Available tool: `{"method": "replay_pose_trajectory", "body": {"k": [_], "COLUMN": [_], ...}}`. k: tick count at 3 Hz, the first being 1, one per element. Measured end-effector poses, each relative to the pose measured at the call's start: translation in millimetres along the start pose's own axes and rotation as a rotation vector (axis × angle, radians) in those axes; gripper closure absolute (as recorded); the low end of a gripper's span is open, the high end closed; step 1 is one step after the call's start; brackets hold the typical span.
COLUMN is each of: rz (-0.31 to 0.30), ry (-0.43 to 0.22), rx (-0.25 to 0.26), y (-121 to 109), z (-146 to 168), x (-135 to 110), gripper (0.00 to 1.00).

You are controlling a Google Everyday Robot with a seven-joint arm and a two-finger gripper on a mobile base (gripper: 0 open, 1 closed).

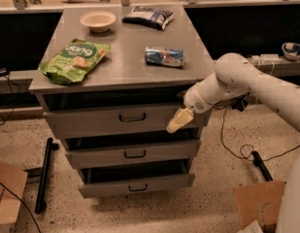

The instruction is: Open top drawer

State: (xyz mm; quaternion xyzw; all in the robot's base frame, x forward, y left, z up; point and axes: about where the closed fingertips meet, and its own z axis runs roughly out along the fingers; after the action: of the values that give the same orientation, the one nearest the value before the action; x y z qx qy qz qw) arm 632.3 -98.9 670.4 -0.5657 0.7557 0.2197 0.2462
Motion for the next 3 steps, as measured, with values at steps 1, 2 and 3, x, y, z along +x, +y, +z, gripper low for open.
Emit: {"method": "replay_pose_trajectory", "body": {"k": [1,2,3], "rz": [0.000,-0.009,-0.042], "ry": [0.000,0.006,0.026], "rx": [0.000,-0.012,-0.053], "y": [0,6,24], "z": [-4,-8,-7], "x": [-3,-5,-5], "gripper": [0.41,0.70,0.56]}}
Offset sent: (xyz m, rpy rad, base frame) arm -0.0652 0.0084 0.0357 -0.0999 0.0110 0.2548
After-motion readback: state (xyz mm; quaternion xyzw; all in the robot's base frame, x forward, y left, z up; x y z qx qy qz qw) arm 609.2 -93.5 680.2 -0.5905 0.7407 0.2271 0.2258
